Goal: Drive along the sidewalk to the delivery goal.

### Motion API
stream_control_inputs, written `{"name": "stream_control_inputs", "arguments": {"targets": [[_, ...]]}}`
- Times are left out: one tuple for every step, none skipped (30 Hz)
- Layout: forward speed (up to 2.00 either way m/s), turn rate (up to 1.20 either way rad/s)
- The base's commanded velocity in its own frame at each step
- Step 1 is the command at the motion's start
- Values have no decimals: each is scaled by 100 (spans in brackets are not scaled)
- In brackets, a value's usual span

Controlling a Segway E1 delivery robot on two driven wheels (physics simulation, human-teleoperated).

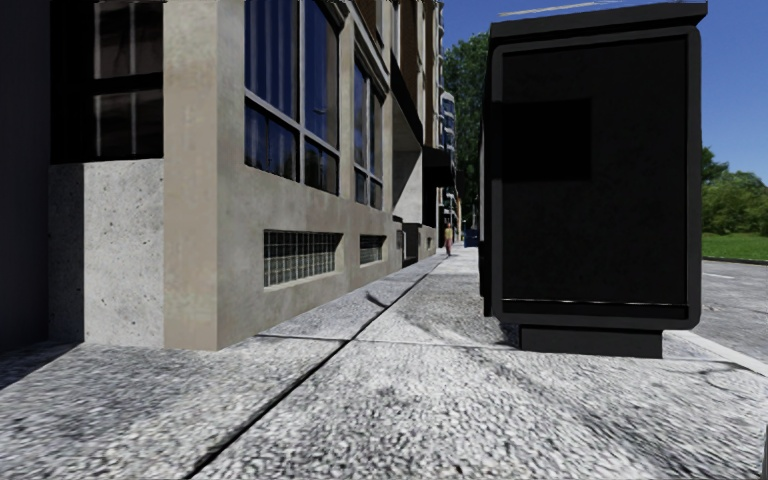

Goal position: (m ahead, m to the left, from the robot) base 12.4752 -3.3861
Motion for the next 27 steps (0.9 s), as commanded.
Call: {"name": "stream_control_inputs", "arguments": {"targets": [[200,0],[200,0],[200,0],[200,0],[200,0],[200,0],[200,0],[200,0],[200,0],[200,0],[200,0],[200,0],[200,0],[200,0],[200,0],[200,0],[200,0],[200,0],[200,0],[200,0],[200,0],[200,0],[200,0],[200,0],[200,0],[200,0],[200,0]]}}
